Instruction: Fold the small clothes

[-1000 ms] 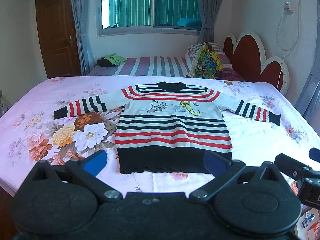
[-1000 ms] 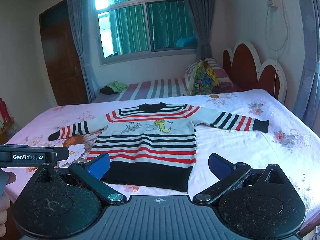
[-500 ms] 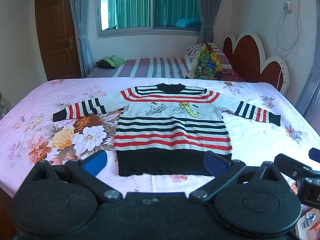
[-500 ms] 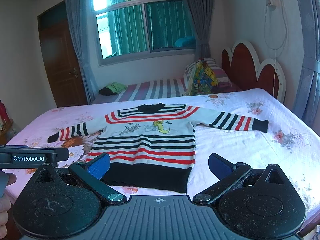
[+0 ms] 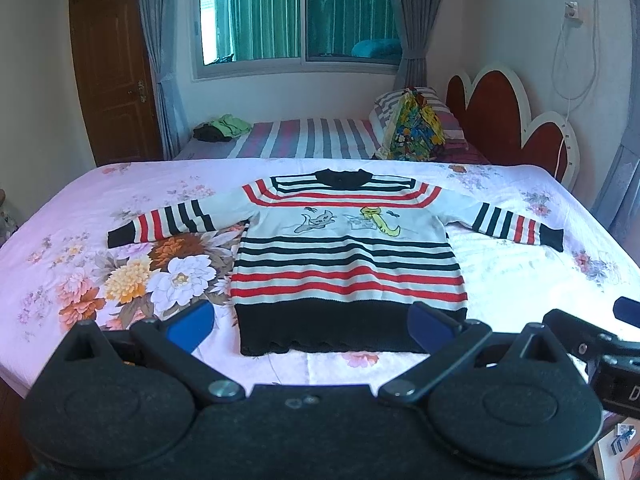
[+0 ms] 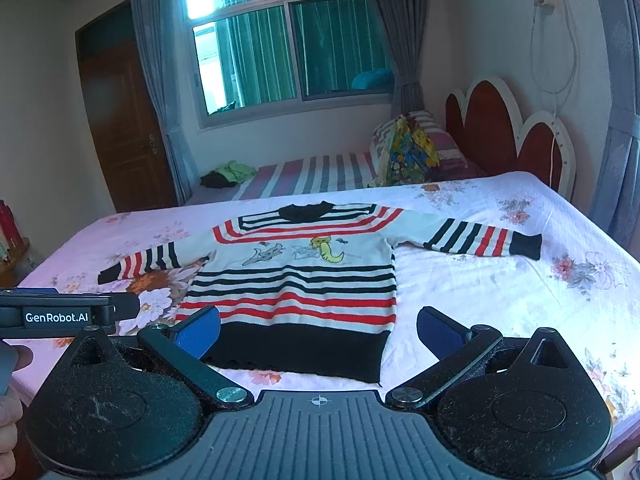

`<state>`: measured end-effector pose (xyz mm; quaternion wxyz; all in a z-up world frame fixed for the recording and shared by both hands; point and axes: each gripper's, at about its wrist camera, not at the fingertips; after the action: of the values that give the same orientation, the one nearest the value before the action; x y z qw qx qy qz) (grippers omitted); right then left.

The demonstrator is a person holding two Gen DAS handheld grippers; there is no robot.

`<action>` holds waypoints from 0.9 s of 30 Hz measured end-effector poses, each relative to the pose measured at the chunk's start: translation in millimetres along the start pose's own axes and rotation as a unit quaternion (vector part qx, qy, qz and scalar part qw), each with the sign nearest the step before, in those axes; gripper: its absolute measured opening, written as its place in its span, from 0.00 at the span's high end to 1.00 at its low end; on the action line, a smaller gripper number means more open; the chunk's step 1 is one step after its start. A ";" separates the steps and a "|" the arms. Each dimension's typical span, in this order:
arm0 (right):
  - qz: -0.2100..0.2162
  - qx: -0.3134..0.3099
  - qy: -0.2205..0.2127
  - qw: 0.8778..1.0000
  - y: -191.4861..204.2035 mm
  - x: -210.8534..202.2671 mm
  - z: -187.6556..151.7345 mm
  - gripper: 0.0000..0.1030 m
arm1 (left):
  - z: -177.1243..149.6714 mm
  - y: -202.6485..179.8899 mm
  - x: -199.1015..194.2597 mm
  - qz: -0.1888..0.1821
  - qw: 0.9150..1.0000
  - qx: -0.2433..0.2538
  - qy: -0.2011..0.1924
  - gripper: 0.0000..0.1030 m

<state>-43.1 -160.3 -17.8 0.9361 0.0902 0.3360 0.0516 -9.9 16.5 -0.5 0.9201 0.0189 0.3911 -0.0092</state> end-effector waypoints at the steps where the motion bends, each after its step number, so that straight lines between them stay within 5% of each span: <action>1: 0.001 0.000 0.001 1.000 0.4 0.4 0.1 0.00 | -0.5 0.5 0.0 -0.001 1.000 -0.001 0.000 0.01; 27: -0.008 0.003 0.001 1.000 -4.4 17.4 8.6 0.00 | 6.1 4.7 10.5 -0.002 1.000 -0.003 0.005 0.01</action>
<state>-24.0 -163.0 -22.9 0.9360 0.0902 0.3374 0.0433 2.0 21.0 -3.8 0.9181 0.0150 0.3960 -0.0100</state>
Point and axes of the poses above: each gripper's, at about its wrist camera, not at the fingertips, and x roughly the way its jaws point, y to its left, z to its top, and after that the axes turned 7 degrees about y, right-handed
